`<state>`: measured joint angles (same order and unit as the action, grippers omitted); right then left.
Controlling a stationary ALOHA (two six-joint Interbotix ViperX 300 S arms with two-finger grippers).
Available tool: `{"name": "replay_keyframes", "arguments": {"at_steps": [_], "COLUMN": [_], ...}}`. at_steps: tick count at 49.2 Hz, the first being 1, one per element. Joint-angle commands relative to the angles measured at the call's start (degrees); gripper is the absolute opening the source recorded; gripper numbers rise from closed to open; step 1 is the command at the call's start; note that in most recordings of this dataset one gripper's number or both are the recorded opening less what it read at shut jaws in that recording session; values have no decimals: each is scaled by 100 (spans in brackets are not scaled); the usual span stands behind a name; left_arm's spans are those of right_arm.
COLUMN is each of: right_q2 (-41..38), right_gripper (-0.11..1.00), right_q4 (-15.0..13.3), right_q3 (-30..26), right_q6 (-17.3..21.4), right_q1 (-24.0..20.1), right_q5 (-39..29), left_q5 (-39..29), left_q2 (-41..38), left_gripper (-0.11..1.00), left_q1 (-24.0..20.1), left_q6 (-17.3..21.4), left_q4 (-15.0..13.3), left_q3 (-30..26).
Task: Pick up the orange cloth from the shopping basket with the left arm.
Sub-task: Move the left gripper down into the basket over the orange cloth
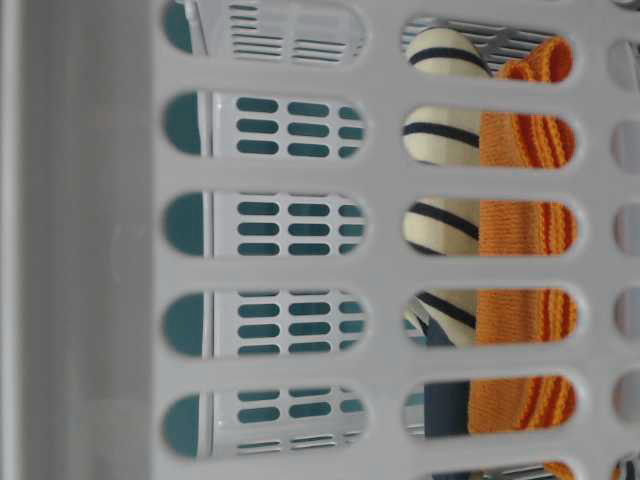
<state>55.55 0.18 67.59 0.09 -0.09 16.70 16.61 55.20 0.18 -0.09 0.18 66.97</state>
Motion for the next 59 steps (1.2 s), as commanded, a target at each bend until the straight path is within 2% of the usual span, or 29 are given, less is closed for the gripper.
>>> {"name": "replay_keyframes", "arguments": {"at_steps": [1, 5, 16, 26, 39, 50, 59], "right_q2": [-88, -97, -70, -62, -44, -35, -18], "right_gripper": [0, 0, 0, 0, 0, 0, 0], "right_q4": [9, 97, 97, 97, 97, 97, 88], "right_q3": [-62, -44, -44, -53, -53, -44, -44], "right_q6": [53, 79, 185, 185, 185, 193, 193], "right_q1": [-44, -62, -70, -70, -62, -79, -141], "right_q5": [44, 18, 9, 0, 0, 0, 0], "left_q5": [-229, -791, -2241, -3445, -5388, -6504, -6882], "left_q2": [-44, -105, -642, -1793, -3472, -4755, -5335], "left_gripper": [6, 0, 0, 0, 0, 0, 1], "left_q1": [0, 9, 44, 299, 571, 677, 721], "left_q6": [-114, -211, -308, -299, -290, -316, -316], "left_q4": [237, 237, 237, 237, 237, 237, 237], "left_q3": [-343, -677, -1802, -3050, -4772, -6073, -6521]}}
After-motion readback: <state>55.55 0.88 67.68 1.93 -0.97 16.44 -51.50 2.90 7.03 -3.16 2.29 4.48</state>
